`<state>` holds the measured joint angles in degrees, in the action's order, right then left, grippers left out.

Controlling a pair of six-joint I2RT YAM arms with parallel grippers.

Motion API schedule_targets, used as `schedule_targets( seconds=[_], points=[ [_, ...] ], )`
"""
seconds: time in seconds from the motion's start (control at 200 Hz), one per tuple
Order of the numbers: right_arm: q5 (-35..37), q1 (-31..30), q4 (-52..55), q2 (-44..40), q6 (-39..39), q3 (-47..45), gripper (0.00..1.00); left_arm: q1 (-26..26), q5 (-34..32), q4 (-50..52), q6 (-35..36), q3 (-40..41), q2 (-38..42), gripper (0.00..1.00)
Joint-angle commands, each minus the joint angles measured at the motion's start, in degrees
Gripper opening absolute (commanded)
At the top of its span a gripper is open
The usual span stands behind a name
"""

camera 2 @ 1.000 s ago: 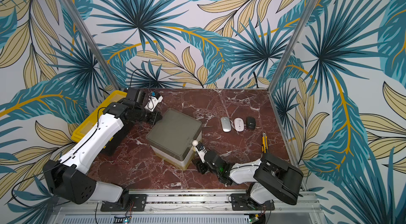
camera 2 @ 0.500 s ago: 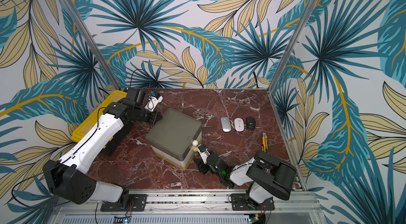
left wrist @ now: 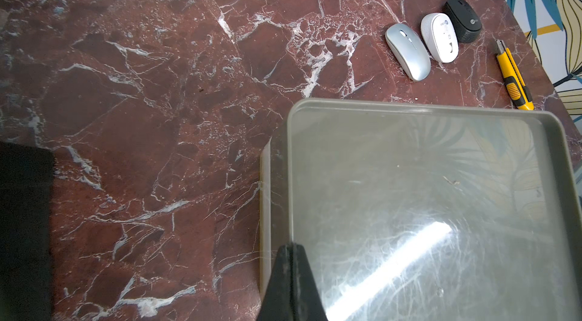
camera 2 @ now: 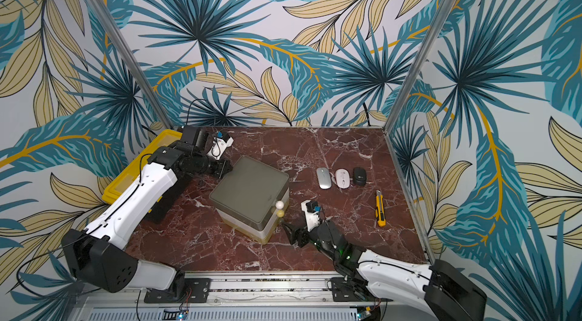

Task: Take the mice out of the drawer
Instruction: Open the drawer in the storage box.

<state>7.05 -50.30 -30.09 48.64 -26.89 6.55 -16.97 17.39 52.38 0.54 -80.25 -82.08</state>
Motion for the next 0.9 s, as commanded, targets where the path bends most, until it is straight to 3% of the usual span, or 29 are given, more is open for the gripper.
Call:
schedule_targets(
  seconds=[0.0,0.105,0.22,0.326,0.401,0.566,0.896],
  points=[
    [-4.8,2.2,13.7,-5.3,-8.7,-0.3,0.87,-0.7,3.2,2.2,-0.4,0.3,-0.3,0.0],
    [-8.6,3.8,15.3,-6.8,-12.3,-0.3,0.87,-0.8,3.1,2.2,-0.4,0.3,-0.3,0.0],
    [-15.9,12.0,11.8,-1.1,-20.5,-0.5,0.83,-1.0,2.9,2.4,-0.4,0.3,0.0,0.0],
    [-24.5,18.0,-3.8,9.5,-28.6,-2.7,0.81,-1.1,2.6,2.3,-0.4,0.5,0.3,0.0],
    [-26.8,18.5,-14.4,16.1,-31.2,-2.6,0.82,-1.3,2.6,2.3,-0.4,0.5,0.4,0.0],
    [-32.1,18.5,-26.1,27.8,-35.4,0.8,0.8,-1.3,2.0,2.7,-0.1,0.6,0.5,0.0],
    [-33.1,17.9,-29.9,35.6,-37.6,2.8,0.73,-1.3,1.9,2.4,0.0,0.4,0.3,0.0]
  ],
)
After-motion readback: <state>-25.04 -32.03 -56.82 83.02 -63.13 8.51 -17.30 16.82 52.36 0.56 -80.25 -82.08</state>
